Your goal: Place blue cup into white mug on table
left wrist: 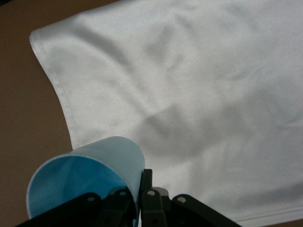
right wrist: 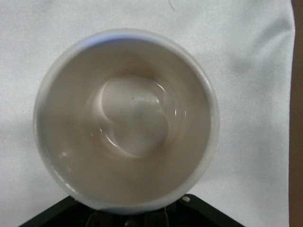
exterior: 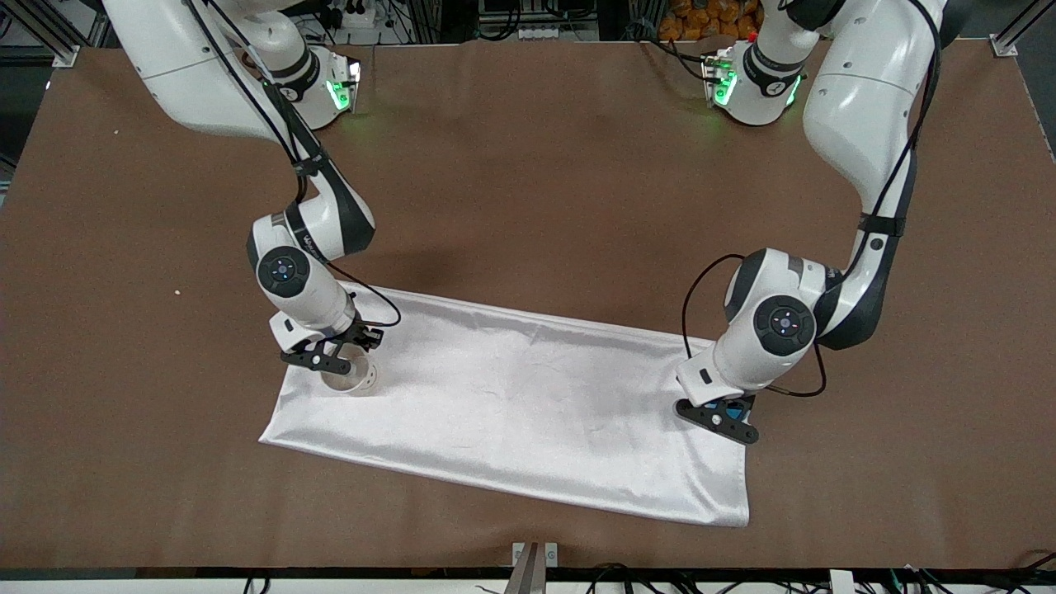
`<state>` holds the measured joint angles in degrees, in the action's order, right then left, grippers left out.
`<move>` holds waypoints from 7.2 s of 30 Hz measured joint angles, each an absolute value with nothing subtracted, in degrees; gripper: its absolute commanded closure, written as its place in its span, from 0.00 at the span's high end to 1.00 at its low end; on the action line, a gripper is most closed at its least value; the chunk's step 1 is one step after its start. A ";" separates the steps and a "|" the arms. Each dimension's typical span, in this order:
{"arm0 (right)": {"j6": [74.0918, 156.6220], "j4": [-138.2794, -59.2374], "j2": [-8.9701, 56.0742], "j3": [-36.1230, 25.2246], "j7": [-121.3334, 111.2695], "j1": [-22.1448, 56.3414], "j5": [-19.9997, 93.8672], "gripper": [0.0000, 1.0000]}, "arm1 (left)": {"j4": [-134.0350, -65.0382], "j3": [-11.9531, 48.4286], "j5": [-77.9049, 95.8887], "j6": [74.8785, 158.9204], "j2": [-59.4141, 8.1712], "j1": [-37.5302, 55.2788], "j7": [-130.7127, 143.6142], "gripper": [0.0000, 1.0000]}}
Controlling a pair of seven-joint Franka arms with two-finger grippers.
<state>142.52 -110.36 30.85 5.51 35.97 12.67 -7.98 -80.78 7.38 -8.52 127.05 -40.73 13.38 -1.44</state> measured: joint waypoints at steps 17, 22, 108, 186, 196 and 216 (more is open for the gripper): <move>131.55 -100.59 30.71 14.36 46.05 12.83 -7.98 0.00 | -83.60 7.44 -8.41 112.11 -24.85 12.72 2.18 0.00; 130.53 -99.47 30.69 19.36 49.04 12.88 -8.07 0.00 | -90.43 7.58 -7.43 110.11 -16.05 12.50 2.98 0.00; 119.45 -90.85 37.60 35.86 96.13 26.57 -34.94 1.00 | -103.82 13.54 -4.54 100.93 3.36 12.31 8.25 0.00; 99.01 -98.98 5.97 17.49 6.91 -6.61 -7.06 1.00 | -96.33 30.52 -19.38 124.19 -31.68 28.94 19.95 0.00; 96.73 -98.94 0.63 16.25 6.09 -6.63 -5.70 1.00 | -98.06 30.52 -21.50 125.50 -32.17 29.19 19.95 0.00; 93.62 -94.02 -1.48 7.91 -2.67 -6.86 2.47 1.00 | -98.89 30.29 -23.16 126.83 -32.82 29.28 19.71 1.00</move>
<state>93.62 -94.02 -1.48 7.91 -2.67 -6.86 2.47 -98.89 30.29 -23.16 126.83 -32.82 29.28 19.71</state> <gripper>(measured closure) 0.000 0.656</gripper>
